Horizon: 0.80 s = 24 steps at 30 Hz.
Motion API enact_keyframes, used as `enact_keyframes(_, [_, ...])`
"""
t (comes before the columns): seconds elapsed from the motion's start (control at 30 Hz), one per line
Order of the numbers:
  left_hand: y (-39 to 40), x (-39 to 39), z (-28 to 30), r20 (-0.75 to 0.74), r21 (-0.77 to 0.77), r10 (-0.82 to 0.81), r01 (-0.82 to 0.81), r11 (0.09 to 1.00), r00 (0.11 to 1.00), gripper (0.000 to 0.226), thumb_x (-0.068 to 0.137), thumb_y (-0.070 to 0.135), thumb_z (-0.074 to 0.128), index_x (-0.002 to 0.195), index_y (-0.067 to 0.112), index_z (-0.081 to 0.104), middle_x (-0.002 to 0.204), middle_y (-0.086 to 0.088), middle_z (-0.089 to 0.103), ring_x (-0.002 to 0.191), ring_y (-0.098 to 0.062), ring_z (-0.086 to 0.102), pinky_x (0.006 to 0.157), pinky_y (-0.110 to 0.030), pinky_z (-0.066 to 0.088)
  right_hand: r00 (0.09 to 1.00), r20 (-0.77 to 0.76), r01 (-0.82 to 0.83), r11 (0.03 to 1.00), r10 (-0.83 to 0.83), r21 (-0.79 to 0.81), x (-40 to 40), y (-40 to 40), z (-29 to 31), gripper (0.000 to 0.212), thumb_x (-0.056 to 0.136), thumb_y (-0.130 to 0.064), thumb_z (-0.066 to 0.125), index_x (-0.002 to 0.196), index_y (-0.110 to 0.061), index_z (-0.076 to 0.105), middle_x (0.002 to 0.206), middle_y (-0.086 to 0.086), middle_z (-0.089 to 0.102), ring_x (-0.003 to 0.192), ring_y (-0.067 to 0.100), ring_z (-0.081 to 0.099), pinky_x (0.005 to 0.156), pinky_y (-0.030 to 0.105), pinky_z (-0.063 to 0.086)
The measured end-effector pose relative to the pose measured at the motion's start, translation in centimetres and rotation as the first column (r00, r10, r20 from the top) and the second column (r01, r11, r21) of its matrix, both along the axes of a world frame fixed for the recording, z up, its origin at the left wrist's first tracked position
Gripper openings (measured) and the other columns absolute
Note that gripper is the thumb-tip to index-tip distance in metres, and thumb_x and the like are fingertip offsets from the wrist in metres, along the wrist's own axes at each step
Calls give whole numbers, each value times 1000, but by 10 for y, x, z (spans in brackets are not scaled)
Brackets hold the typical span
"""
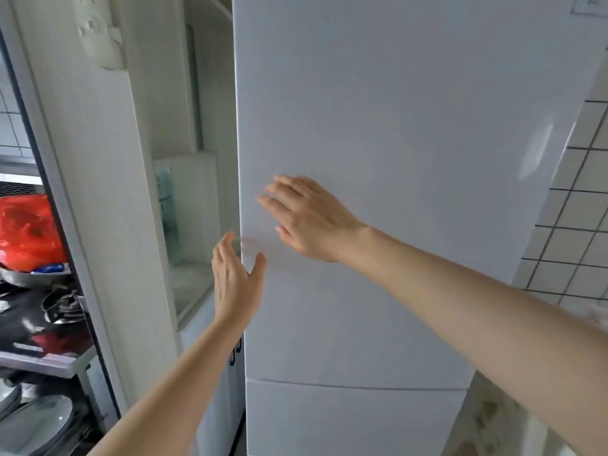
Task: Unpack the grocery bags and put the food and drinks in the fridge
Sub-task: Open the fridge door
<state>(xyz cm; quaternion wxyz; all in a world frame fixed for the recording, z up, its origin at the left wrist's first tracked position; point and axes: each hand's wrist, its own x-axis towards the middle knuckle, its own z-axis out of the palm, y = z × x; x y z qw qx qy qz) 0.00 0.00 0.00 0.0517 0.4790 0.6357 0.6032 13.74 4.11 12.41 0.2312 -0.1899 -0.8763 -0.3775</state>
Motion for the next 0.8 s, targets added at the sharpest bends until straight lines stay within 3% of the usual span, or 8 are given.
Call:
enact_keyframes(0.17, [34, -11, 6, 49, -20, -148, 149, 989, 988, 60, 92, 31, 63, 139, 10, 33, 127, 1, 42, 119, -16, 42, 98, -29, 36, 976, 204, 56, 993, -75, 100, -28, 17, 18, 52, 96, -30, 44, 146, -15, 36, 156, 11, 26, 147, 32, 11, 117, 53, 6])
enact_keyframes(0.27, [47, -21, 12, 112, 2, -205, 206, 979, 972, 34, 87, 36, 69, 107, 20, 46, 97, 7, 47, 83, -10, 46, 68, -19, 38, 964, 221, 112, 980, -147, 165, -37, 26, 29, 48, 97, -35, 41, 141, -16, 41, 155, 8, 26, 148, 31, 4, 115, 57, 0])
enact_keyframes(0.33, [52, -33, 9, 107, -7, -205, 207, 978, 973, 32, 83, 43, 72, 85, 27, 45, 83, 6, 48, 70, -12, 46, 58, -23, 37, 950, 252, 135, 972, -182, 194, -45, 31, 33, 47, 98, -39, 39, 140, -18, 42, 155, 7, 24, 148, 33, 1, 114, 59, -3])
enact_keyframes(0.43, [53, -48, 6, 75, -85, -205, 211, 974, 976, 49, 71, 63, 73, 79, 23, 45, 85, -6, 57, 77, -23, 55, 64, -39, 48, 928, 287, 174, 958, -237, 228, -57, 34, 35, 50, 98, -46, 37, 142, -24, 40, 158, 9, 18, 146, 38, -6, 112, 62, -8])
enact_keyframes(0.57, [51, -53, 5, 25, -88, -204, 206, 975, 979, 44, 76, 51, 76, 76, 24, 42, 78, 6, 46, 73, -14, 45, 59, -27, 34, 933, 265, 182, 955, -243, 234, -68, 37, 29, 53, 92, -57, 42, 131, -22, 50, 148, 9, 33, 146, 40, -3, 110, 66, -6])
enact_keyframes(0.8, [42, -54, 16, -41, -72, -215, 212, 975, 976, 38, 78, 43, 77, 78, 26, 42, 75, 12, 42, 68, -5, 43, 56, -16, 30, 949, 195, 198, 951, -246, 238, -71, 31, 26, 63, 80, -67, 53, 121, -21, 58, 139, 8, 43, 146, 39, 6, 110, 66, -6])
